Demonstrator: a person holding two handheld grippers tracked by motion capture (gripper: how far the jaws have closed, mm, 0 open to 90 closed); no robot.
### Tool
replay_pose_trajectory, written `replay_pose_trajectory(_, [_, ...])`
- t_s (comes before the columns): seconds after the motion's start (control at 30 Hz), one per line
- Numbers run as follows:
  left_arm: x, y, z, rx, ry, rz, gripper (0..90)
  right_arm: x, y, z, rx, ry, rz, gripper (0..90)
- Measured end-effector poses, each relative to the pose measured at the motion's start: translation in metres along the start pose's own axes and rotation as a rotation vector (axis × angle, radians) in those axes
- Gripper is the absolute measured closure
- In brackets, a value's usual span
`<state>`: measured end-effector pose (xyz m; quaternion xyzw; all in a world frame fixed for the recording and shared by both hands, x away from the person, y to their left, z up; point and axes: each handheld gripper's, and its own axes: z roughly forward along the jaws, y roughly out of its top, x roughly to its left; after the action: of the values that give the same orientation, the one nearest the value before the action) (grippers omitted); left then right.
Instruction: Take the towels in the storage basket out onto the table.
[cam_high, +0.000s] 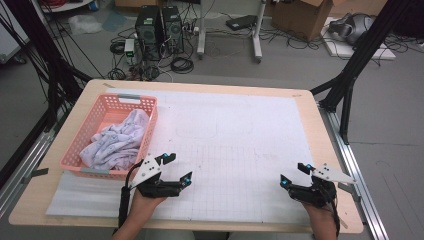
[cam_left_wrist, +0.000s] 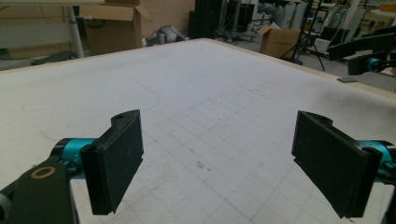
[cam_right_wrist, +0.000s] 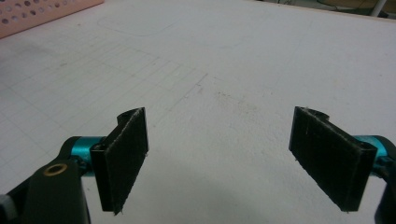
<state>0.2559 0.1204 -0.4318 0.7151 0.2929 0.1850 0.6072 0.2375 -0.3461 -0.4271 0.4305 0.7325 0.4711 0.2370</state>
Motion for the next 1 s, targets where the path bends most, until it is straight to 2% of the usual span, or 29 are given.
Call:
replay_pose_trajectory(0.03, [0.000, 0.001, 0.000, 0.003, -0.014, -0.003, 18.6, -0.001, 0.000, 0.002, 0.007, 0.013, -0.004, 18.1])
replay_pose_trajectory(0.17, [-0.001, 0.010, -0.001, -0.009, -0.024, -0.007, 18.5, 0.001, 0.000, 0.003, 0.011, 0.018, -0.015, 17.9])
replay_pose_trajectory(0.3, [0.000, 0.023, -0.007, -0.014, -0.004, 0.003, 17.9, 0.002, 0.000, 0.003, 0.015, 0.005, -0.025, 17.4])
replay_pose_trajectory(0.4, [0.002, 0.032, -0.014, -0.039, 0.002, -0.002, 17.9, 0.002, 0.000, 0.003, 0.015, 0.005, -0.024, 17.4])
replay_pose_trajectory(0.5, [0.004, 0.040, -0.020, -0.056, 0.027, 0.004, 17.8, 0.002, 0.000, 0.004, 0.016, 0.006, -0.029, 17.4])
replay_pose_trajectory(0.73, [0.023, 0.058, -0.038, -0.065, 0.062, -0.003, 18.3, 0.003, 0.000, 0.005, 0.022, 0.011, -0.035, 17.4])
replay_pose_trajectory(0.83, [0.032, 0.064, -0.047, -0.065, 0.085, 0.001, 18.2, 0.004, 0.000, 0.005, 0.026, 0.010, -0.031, 17.4])
replay_pose_trajectory(1.0, [0.049, 0.071, -0.061, -0.059, 0.128, -0.015, 17.8, 0.005, 0.001, 0.007, 0.028, 0.010, -0.044, 17.4])
